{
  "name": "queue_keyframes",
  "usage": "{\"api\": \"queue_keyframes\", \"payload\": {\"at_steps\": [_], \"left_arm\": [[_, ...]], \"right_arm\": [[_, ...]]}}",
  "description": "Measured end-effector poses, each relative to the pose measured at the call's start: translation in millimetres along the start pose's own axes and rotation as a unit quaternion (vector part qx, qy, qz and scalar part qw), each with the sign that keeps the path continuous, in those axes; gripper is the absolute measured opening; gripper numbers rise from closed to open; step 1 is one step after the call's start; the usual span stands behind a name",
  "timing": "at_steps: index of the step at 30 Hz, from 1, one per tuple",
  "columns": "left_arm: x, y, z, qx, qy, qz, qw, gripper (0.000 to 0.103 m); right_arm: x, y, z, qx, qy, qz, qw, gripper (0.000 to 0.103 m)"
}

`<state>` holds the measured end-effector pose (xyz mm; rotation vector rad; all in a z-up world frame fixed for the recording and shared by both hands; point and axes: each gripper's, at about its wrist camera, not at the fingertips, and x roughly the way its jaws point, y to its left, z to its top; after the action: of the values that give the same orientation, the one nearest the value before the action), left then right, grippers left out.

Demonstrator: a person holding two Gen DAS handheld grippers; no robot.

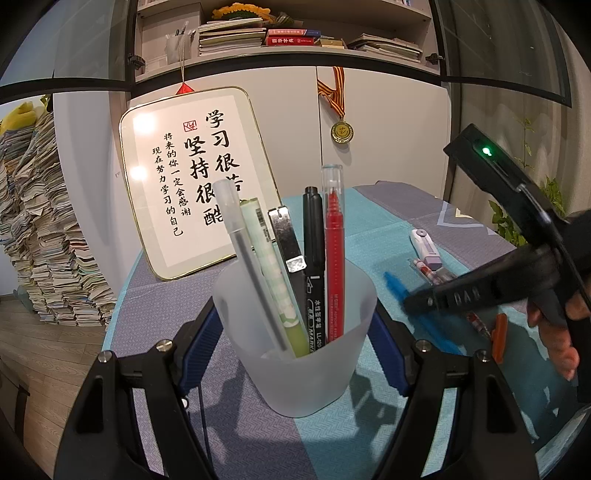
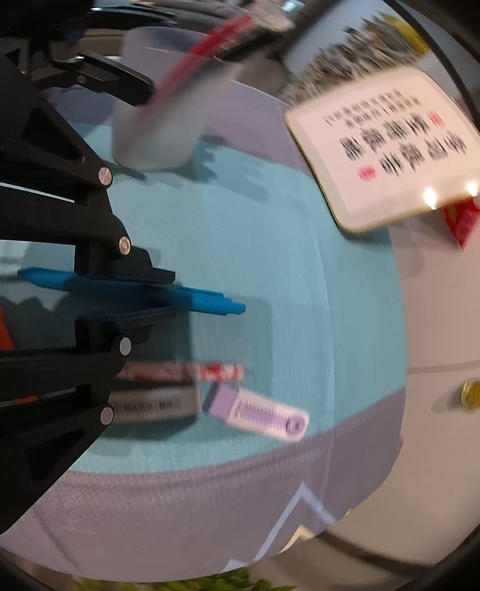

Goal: Organize stationery
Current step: 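Reach the right gripper to the blue pen and close on it, then lift the blue pen with the right gripper toward the cup, then lower the blue pen into the frosted cup and open the right gripper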

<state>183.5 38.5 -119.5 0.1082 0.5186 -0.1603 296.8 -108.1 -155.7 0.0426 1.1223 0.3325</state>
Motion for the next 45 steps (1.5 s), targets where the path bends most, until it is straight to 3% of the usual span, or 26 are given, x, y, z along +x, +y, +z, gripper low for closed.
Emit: {"api": "queue_keyframes", "payload": {"at_steps": [7,9,11,13,19,21,22,26,35,45], "left_arm": [[-0.2,0.2,-0.8,0.000,0.002,0.000,1.0000,0.075],[0.0,0.0,-0.7,0.000,0.003,-0.001,1.0000,0.075],[-0.1,0.0,-0.7,0.000,0.003,-0.001,1.0000,0.075],[0.0,-0.1,-0.7,0.000,0.003,0.000,1.0000,0.075],[0.1,-0.2,-0.7,0.000,0.003,0.000,1.0000,0.075],[0.0,-0.2,-0.7,0.000,0.002,0.000,1.0000,0.075],[0.1,-0.3,-0.7,0.000,0.003,0.000,1.0000,0.075],[0.2,-0.1,-0.7,0.000,0.003,0.000,1.0000,0.075],[0.3,0.2,-0.8,0.000,0.003,0.000,1.0000,0.075],[0.4,-0.2,-0.7,0.000,0.003,-0.001,1.0000,0.075]], "right_arm": [[-1.5,18.0,-10.6,-0.069,0.034,0.007,0.997,0.012],[-0.3,19.8,-8.4,-0.075,0.036,0.001,0.997,0.016],[0.7,20.7,-4.5,-0.073,0.032,-0.005,0.997,0.032],[-0.1,23.3,0.1,-0.068,0.022,-0.013,0.997,0.035],[8.3,24.6,16.7,-0.058,0.019,-0.016,0.998,0.034],[13.0,25.9,15.8,-0.066,0.020,-0.024,0.997,0.027],[12.9,28.5,15.2,-0.072,0.017,-0.030,0.997,0.017],[8.0,29.5,13.5,-0.069,0.015,-0.016,0.997,0.015],[-78.5,28.4,8.2,-0.047,-0.095,0.036,0.994,0.014],[-171.5,61.7,4.3,-0.078,-0.214,0.067,0.971,0.013]]}}
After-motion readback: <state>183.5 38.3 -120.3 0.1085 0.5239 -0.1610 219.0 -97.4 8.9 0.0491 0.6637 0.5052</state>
